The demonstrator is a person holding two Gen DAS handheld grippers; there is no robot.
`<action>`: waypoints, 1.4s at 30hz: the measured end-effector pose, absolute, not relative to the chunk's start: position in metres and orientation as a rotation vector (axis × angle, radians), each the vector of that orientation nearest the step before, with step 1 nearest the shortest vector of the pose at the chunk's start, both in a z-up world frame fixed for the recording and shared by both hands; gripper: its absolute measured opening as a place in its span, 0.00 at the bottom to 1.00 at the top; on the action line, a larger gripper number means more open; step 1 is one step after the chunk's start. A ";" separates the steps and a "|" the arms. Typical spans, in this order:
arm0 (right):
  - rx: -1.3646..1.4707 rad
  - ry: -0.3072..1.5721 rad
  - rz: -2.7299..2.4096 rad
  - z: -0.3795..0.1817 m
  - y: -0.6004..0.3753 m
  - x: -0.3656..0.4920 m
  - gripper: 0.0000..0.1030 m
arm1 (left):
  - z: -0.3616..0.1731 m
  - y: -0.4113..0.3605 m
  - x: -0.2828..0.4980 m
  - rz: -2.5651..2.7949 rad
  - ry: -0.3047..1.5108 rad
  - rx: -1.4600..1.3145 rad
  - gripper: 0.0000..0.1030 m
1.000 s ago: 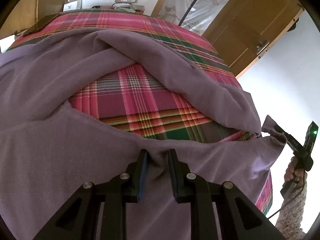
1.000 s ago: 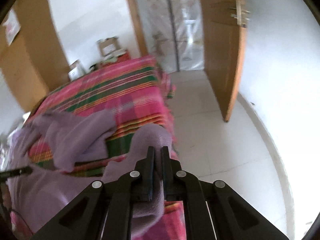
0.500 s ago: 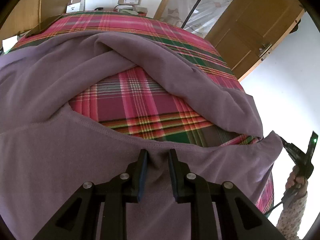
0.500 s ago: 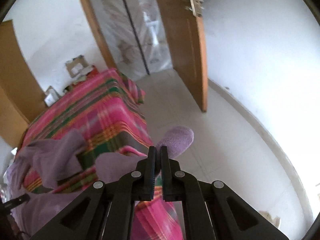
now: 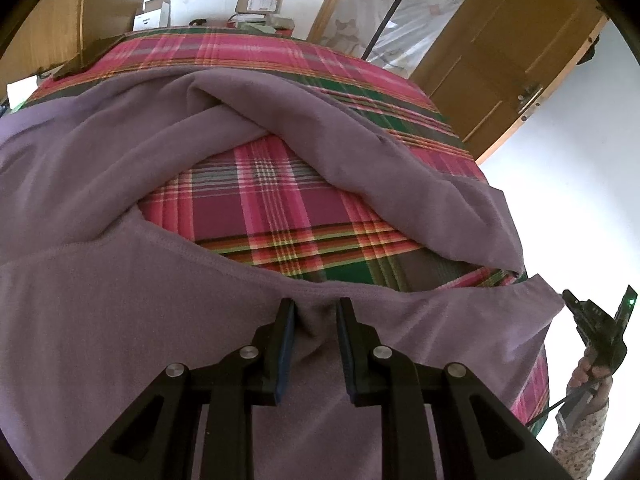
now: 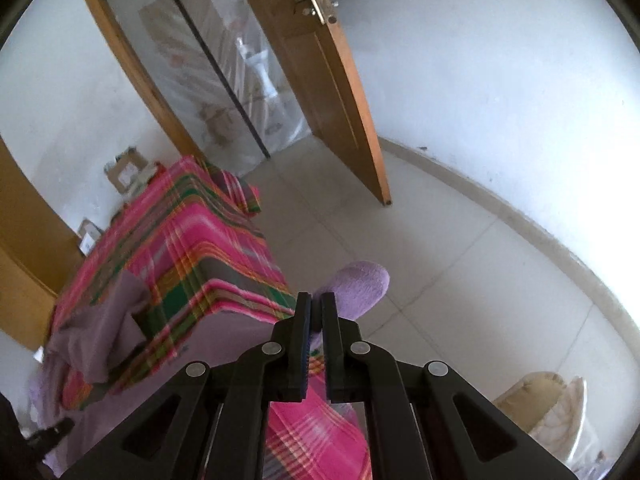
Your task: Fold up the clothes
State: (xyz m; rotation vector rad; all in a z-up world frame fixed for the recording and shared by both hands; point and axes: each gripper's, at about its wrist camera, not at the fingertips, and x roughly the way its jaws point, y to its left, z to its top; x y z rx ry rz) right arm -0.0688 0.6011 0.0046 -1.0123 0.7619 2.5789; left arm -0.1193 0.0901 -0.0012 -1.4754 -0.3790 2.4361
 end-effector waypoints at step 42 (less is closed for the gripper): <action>-1.116 0.828 2.869 -0.021 0.538 0.102 0.33 | -0.008 0.321 0.011 2.054 0.732 -1.077 0.30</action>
